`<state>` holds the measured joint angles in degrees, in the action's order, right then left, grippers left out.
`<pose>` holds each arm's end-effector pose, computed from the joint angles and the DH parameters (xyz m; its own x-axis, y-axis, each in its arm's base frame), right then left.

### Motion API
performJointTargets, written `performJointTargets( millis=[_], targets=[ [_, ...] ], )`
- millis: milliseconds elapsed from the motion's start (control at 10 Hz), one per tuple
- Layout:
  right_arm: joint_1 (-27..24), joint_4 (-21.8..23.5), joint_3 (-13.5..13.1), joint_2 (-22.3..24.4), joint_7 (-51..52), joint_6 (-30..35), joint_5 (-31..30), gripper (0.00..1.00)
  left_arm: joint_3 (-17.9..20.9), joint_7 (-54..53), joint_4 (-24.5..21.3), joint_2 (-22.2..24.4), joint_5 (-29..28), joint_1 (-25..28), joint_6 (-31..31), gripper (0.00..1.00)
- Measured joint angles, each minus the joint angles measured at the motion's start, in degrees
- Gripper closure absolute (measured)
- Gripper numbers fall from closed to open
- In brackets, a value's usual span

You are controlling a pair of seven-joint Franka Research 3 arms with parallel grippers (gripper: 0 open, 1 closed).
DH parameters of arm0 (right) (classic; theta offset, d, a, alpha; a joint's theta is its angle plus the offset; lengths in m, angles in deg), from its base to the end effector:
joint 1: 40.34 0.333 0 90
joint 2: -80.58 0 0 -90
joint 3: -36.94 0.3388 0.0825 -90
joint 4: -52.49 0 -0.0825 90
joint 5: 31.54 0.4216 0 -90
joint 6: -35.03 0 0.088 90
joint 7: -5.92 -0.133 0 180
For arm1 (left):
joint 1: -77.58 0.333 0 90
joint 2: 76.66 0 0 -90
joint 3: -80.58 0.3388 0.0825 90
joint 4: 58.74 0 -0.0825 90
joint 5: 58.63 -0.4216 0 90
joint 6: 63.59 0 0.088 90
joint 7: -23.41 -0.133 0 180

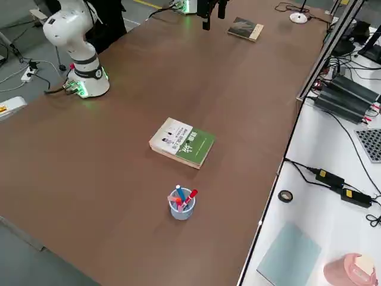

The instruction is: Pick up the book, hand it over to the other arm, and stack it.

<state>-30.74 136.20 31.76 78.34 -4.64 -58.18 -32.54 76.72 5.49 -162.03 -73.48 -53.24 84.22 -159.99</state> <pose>0.6127 0.0463 0.6597 0.9861 -0.1061 0.1282 -0.1066 -0.9943 -0.0026 0.5724 0.0156 0.5451 0.9678 -0.2495 -0.0348 -0.2448 -0.9639 0.1045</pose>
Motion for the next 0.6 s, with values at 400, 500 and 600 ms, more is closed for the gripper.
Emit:
performJointTargets(
  millis=[400, 500, 600],
  targets=[
    [0.0, 0.0, 0.0, 0.0, 0.0, 0.15, 0.0, 0.0, 0.03, -6.23, -6.9, -1.25, 2.72, 2.69, -7.17, 0.0],
    [0.0, 0.0, 0.0, 0.0, 0.0, 0.15, 0.0, 0.0, 0.06, -7.2, -8.44, -1.85, 3.63, 3.52, -8.35, 0.0],
    [0.0, 0.0, 0.01, 0.0, 0.0, 0.15, 0.0, 0.0, 0.07, -8.01, -9.8, -2.63, 4.67, 4.38, -9.4, 0.0]
  ],
)
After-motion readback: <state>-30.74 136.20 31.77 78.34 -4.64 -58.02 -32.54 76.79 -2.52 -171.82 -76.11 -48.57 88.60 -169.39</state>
